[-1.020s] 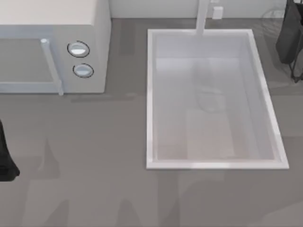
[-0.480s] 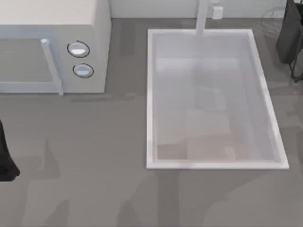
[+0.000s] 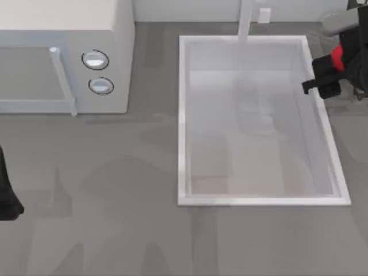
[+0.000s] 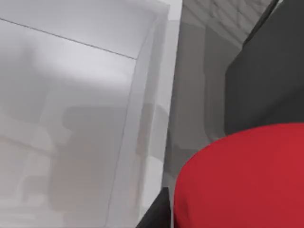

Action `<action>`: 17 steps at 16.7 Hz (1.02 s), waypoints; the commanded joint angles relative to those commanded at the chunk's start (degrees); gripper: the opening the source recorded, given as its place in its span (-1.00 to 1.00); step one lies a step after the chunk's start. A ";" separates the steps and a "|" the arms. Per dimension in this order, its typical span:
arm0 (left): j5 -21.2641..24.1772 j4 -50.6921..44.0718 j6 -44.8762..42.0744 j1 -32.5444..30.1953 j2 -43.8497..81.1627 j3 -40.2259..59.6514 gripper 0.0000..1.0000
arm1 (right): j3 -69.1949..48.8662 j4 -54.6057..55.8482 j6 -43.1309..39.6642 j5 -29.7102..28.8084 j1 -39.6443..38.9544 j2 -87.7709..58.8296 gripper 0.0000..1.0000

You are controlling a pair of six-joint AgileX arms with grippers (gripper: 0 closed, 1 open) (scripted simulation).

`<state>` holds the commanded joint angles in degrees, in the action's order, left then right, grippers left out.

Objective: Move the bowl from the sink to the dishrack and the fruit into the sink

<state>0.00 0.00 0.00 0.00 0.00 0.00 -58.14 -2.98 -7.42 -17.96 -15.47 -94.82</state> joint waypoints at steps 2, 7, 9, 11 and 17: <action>0.00 0.00 0.00 0.00 0.00 0.00 1.00 | 3.57 12.10 1.91 -4.19 -5.30 0.21 -1.00; 0.00 0.00 0.00 0.00 0.00 0.00 1.00 | 11.92 38.43 5.92 -13.96 -15.75 1.38 -1.00; 0.00 0.00 0.00 0.00 0.00 0.00 1.00 | 14.56 45.75 7.15 -17.14 -18.67 2.02 -1.00; 0.00 0.00 0.00 0.00 0.00 0.00 1.00 | 16.44 50.66 8.05 -19.45 -20.68 2.60 -1.00; 0.00 0.00 0.00 0.00 0.00 0.00 1.00 | 17.54 53.45 8.58 -20.80 -21.78 3.05 -1.00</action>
<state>0.00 0.00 0.00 0.00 0.00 0.00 -40.60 50.47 1.15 -38.76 -37.25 -91.77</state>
